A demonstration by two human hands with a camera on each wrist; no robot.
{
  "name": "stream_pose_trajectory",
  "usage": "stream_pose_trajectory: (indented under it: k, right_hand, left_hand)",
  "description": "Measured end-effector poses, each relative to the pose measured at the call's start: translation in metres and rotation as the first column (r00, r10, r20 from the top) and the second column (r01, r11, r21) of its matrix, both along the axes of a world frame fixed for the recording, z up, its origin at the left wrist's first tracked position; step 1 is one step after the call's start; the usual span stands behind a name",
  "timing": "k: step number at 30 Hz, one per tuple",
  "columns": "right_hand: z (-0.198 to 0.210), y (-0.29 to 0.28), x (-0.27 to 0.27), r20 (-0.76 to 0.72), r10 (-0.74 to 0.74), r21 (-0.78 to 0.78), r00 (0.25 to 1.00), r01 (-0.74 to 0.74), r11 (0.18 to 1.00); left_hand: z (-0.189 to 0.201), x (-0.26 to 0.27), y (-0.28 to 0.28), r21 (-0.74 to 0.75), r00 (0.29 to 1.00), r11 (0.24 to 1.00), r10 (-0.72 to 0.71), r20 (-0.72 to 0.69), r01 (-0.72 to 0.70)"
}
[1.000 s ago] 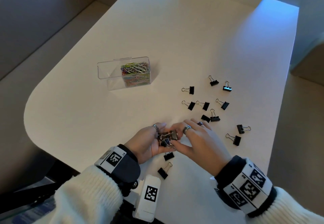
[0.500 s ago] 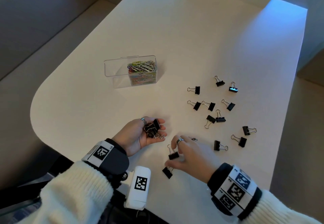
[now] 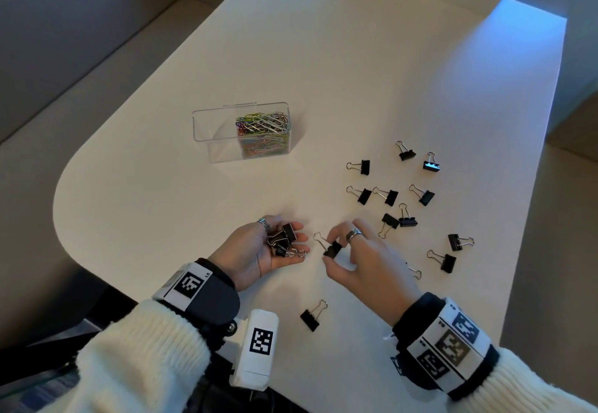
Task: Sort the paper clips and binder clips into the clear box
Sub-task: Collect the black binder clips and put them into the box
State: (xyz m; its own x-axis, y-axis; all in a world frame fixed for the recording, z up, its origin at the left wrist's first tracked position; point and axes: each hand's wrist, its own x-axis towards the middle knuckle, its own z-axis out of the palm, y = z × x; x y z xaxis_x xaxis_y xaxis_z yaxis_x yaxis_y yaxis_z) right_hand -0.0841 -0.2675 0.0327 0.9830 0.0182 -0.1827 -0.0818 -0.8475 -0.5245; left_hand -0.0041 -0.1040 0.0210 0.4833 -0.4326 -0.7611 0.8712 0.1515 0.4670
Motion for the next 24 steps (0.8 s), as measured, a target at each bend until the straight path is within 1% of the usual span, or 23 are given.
stream_pose_trajectory:
  k: [3,7,10,12,13,15,16,18,19,21,23,24]
  right_hand:
    - [0.003,0.007,0.006,0.123,0.036,0.041,0.992,-0.041,0.998]
    - [0.000,0.018,0.014,0.181,0.120,-0.004,0.976,-0.121,0.993]
    - [0.003,0.013,0.015,0.202,0.038,0.095,0.979,-0.058,0.994]
    - [0.004,0.004,0.013,0.157,-0.003,0.133,0.988,-0.018,0.991]
    - [0.003,0.000,0.011,0.110,0.004,0.135,0.994,-0.019,0.991]
    - [0.000,-0.007,0.008,-0.034,0.091,0.134,0.995,-0.086,0.987]
    - [-0.001,-0.009,0.007,-0.126,0.166,0.137,0.978,-0.149,0.979]
    - [-0.005,-0.008,0.004,-0.291,0.312,0.163,0.904,-0.275,0.948]
    - [-0.007,-0.006,0.002,-0.341,0.369,0.171,0.865,-0.329,0.929]
    - [-0.011,-0.001,-0.002,-0.374,0.452,0.113,0.810,-0.444,0.889]
    - [-0.013,0.006,-0.004,-0.347,0.501,0.001,0.793,-0.534,0.845]
    - [-0.014,0.008,-0.005,-0.327,0.513,-0.042,0.794,-0.554,0.831]
  left_hand:
    - [0.000,-0.002,-0.004,-0.043,1.000,0.999,-0.001,-0.019,0.000]
    - [-0.001,-0.004,-0.007,-0.114,0.999,0.993,-0.017,-0.037,0.013]
    - [-0.001,-0.002,-0.005,-0.080,1.000,0.997,-0.022,-0.021,0.020]
    - [0.000,0.000,-0.003,-0.049,1.000,0.999,-0.007,-0.007,0.007]
    - [0.000,0.002,-0.001,-0.043,1.000,0.999,0.002,-0.004,-0.002]
    - [0.000,0.005,0.003,-0.045,1.000,0.999,0.020,-0.003,-0.020]
    - [0.000,0.006,0.004,-0.046,1.000,0.999,0.028,0.000,-0.028]
    - [0.000,0.009,0.006,-0.046,0.999,0.998,0.038,0.014,-0.037]
    - [0.001,0.009,0.006,-0.047,0.999,0.998,0.041,0.022,-0.040]
    - [0.002,0.011,0.005,-0.048,0.998,0.998,0.045,0.037,-0.043]
    - [0.001,0.012,0.004,-0.049,0.998,0.998,0.047,0.041,-0.045]
    - [0.001,0.012,0.004,-0.050,0.998,0.998,0.047,0.042,-0.045]
